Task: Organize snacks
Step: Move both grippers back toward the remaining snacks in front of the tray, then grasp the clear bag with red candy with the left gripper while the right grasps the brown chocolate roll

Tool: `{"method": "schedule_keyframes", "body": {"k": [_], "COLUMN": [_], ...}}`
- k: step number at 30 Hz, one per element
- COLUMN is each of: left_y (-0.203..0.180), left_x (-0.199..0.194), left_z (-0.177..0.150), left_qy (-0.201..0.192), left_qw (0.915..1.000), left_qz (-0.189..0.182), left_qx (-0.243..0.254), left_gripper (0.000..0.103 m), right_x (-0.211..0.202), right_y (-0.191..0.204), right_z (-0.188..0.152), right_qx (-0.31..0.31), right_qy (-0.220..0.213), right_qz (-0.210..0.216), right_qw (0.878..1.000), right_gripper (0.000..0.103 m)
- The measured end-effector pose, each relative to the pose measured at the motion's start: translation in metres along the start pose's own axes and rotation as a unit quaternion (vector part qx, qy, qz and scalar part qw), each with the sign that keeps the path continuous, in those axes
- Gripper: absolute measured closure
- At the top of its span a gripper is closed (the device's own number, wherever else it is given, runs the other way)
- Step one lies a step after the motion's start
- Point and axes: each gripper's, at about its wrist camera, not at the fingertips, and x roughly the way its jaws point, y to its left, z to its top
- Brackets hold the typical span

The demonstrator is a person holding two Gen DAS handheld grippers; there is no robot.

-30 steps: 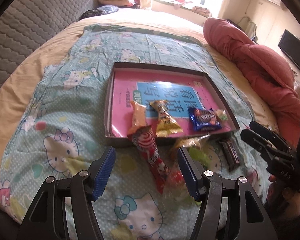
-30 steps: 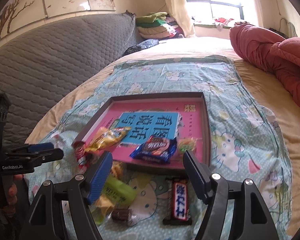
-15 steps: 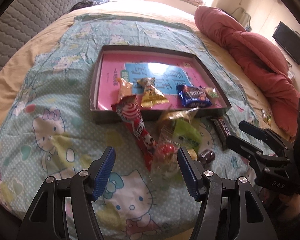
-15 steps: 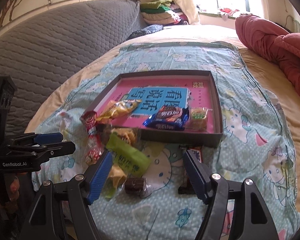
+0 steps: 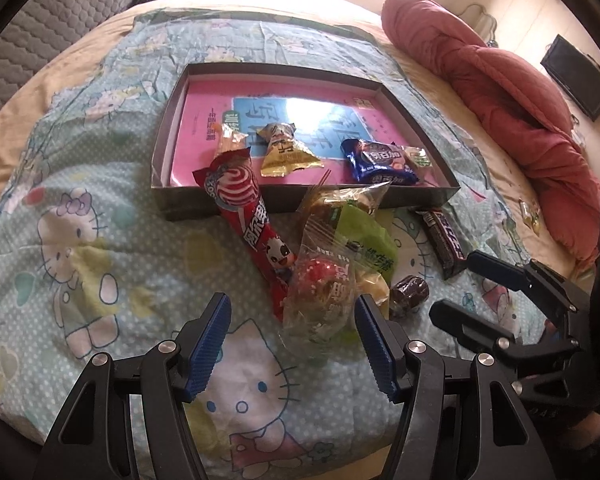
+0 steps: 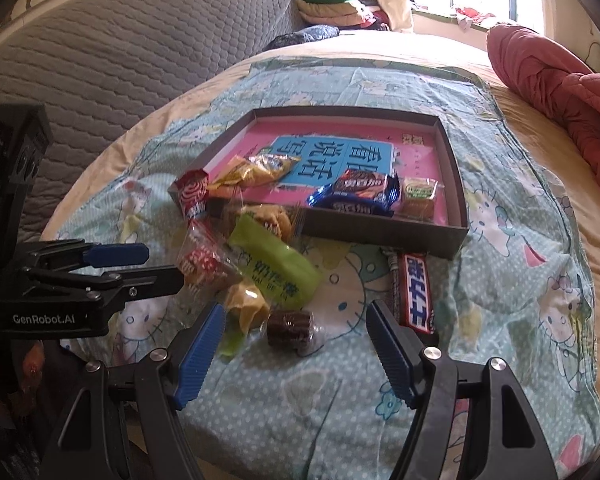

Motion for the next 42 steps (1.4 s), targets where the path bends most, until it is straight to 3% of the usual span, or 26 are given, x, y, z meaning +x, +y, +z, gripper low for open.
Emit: {"method": "schedule_keyframes", "body": {"k": [11, 13, 18, 24, 29, 32, 42], "left_y": [0.007, 0.006, 0.007, 0.006, 0.0, -0.004, -0.005], "left_x": [0.01, 0.013, 0.016, 0.018, 0.022, 0.024, 0.029], "left_z": [-0.001, 0.0, 0.0, 0.001, 0.001, 0.002, 0.003], "left_qy": [0.01, 0.013, 0.011, 0.014, 0.017, 0.016, 0.02], "left_qw": [0.9997, 0.9997, 0.9998, 0.9996, 0.9994, 0.9993, 0.9992], "left_qz": [-0.02, -0.018, -0.018, -0.022, -0.029, -0.034, -0.034], "left_qx": [-0.009, -0.008, -0.007, -0.006, 0.0, 0.005, 0.006], "left_gripper": [0.037, 0.037, 0.037, 0.038, 0.047, 0.06, 0.062], "right_x": [0.02, 0.025, 0.036, 0.043, 0.055, 0.057, 0.057], "right_y": [0.004, 0.004, 0.006, 0.003, 0.009, 0.006, 0.004], "right_z": [-0.007, -0.007, -0.008, -0.007, -0.006, -0.005, -0.003], "right_qx": [-0.01, -0.013, -0.021, -0.02, -0.041, -0.037, -0.037], "right_qy": [0.03, 0.033, 0.046, 0.051, 0.059, 0.057, 0.058], "right_qz": [-0.009, -0.011, -0.015, -0.022, -0.033, -0.025, -0.018], "right_qw": [0.999, 0.999, 0.999, 0.998, 0.997, 0.997, 0.997], "right_gripper": [0.031, 0.033, 0.05, 0.051, 0.054, 0.056, 0.06]}}
